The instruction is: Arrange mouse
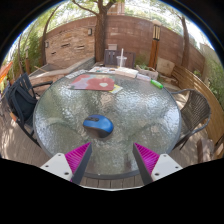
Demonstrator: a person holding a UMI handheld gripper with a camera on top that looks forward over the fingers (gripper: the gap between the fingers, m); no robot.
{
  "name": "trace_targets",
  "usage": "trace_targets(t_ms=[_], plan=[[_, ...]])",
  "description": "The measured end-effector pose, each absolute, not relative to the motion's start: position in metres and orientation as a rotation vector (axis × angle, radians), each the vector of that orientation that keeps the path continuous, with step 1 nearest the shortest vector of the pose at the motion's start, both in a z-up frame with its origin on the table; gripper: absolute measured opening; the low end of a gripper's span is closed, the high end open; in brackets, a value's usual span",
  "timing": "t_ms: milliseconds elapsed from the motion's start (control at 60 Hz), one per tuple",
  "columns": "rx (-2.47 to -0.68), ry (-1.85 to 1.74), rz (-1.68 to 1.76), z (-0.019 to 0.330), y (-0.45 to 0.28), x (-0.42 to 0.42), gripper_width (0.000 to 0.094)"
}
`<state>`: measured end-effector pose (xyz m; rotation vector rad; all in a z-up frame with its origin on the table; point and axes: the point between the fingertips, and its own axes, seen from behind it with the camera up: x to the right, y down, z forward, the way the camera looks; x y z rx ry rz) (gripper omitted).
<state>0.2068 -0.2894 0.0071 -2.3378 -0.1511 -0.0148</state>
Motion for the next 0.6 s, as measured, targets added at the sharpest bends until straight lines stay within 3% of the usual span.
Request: trace_targets(t_ms=[183,400,500,567,600], plan=[[-2.302,-0.186,-0.038,-0.01,-0.231,0.18,0.0846],[-2.277,-0.169,-0.108,-0.004,-0.171,0.193,0.0834],[-2.31,-0.165,-0.101,-0.014,-0.161,0.193,0.0736],[-2.327,-0.138,-0.031,-0.019,-0.16,0.182,0.053],[-2.328,-0.12,-0.004,-0.017,-0.158,0.18,0.0502]])
